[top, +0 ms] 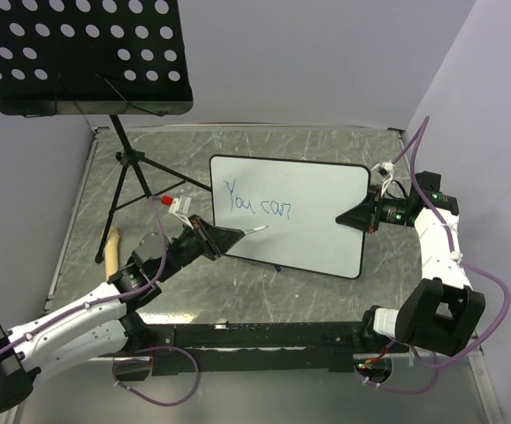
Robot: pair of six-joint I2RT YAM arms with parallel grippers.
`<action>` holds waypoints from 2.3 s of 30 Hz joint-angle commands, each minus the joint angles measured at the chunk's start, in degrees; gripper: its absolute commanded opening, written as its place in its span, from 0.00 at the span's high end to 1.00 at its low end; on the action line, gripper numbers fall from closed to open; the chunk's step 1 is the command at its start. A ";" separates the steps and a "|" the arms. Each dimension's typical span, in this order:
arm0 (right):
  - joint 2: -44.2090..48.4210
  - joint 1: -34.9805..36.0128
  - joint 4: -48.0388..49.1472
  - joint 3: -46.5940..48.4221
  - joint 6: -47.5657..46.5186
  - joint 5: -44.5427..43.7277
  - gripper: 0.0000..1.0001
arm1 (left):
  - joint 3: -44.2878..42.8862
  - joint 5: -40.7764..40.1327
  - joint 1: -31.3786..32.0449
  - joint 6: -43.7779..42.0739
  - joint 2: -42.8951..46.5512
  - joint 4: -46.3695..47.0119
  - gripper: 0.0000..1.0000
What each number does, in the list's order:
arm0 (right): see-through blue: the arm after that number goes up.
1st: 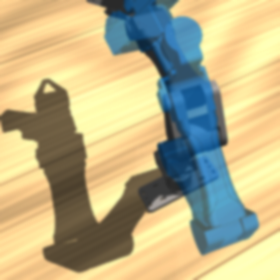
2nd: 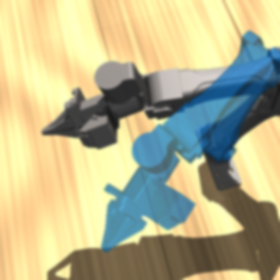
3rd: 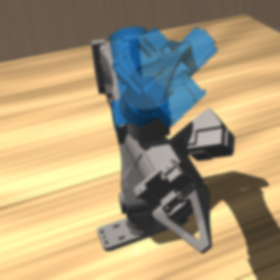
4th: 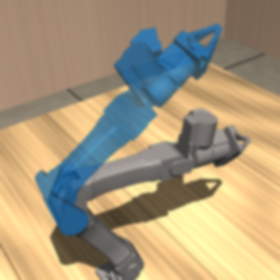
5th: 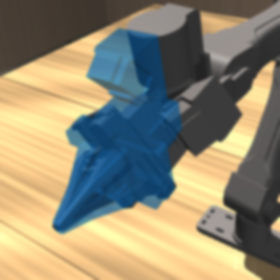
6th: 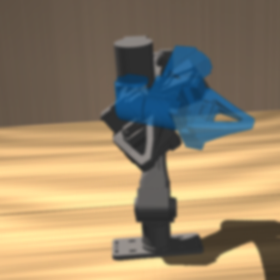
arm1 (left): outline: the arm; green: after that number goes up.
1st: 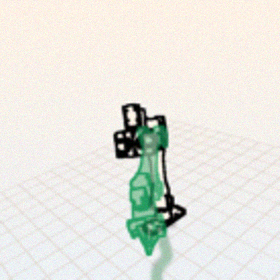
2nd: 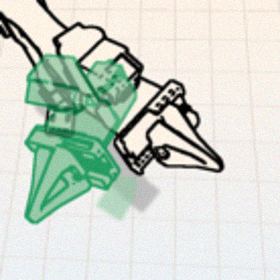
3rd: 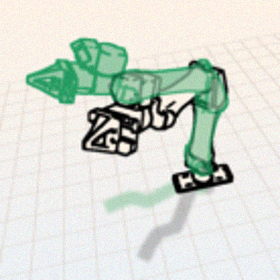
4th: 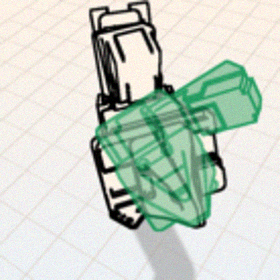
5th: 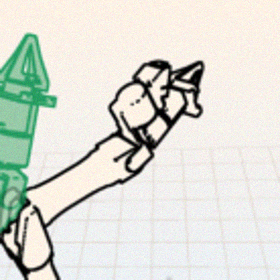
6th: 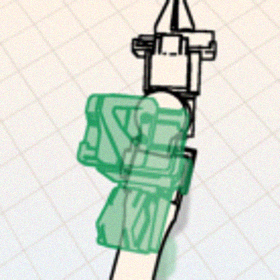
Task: Write a sentence on the whiteboard
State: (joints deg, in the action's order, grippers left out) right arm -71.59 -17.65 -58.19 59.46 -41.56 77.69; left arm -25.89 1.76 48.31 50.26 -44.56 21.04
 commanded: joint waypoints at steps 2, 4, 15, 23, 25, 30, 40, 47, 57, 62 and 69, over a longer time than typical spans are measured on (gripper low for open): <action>1.54 -0.02 3.60 0.83 0.77 15.12 1.00 | 0.49 -0.97 0.38 -0.87 1.49 -0.12 0.99; 1.89 -0.10 5.54 -0.22 3.40 15.47 1.00 | 1.10 -1.32 0.55 -1.13 2.10 -0.21 0.99; 7.78 0.68 34.34 -10.74 32.79 11.97 1.00 | 6.38 -7.37 0.73 -0.07 2.46 2.86 0.99; 9.63 1.74 47.77 -14.38 42.90 12.57 1.00 | 5.94 -7.91 0.73 -0.43 -3.95 9.37 0.99; 9.19 1.92 44.76 -12.88 38.76 12.75 1.00 | 5.50 -8.78 0.73 -0.86 -5.45 9.81 0.99; 8.75 2.18 42.55 -12.26 36.99 13.19 1.00 | 4.89 -12.92 0.73 -1.74 -6.77 11.13 0.99; 8.22 2.53 40.18 -11.47 34.97 13.01 1.00 | 0.40 -12.57 0.73 -3.68 -14.77 15.53 0.99; 7.78 2.62 39.04 -11.03 33.92 13.10 1.00 | -0.56 -12.39 0.73 -4.03 -15.56 13.33 0.99; 7.78 2.62 39.03 -11.03 33.91 12.92 1.00 | -1.36 -13.36 0.73 -3.77 -18.55 12.62 0.99; 7.87 2.71 38.95 -10.95 33.74 12.92 1.00 | -2.06 -13.63 0.73 -3.85 -19.87 12.97 0.99; 7.78 2.80 38.77 -10.95 33.65 13.01 1.00 | -2.94 -13.54 0.73 -4.03 -22.06 13.07 0.99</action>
State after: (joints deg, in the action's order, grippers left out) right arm -64.51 -15.35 -21.91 44.25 -7.99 76.99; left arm -26.09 -10.90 48.84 47.24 -65.60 31.88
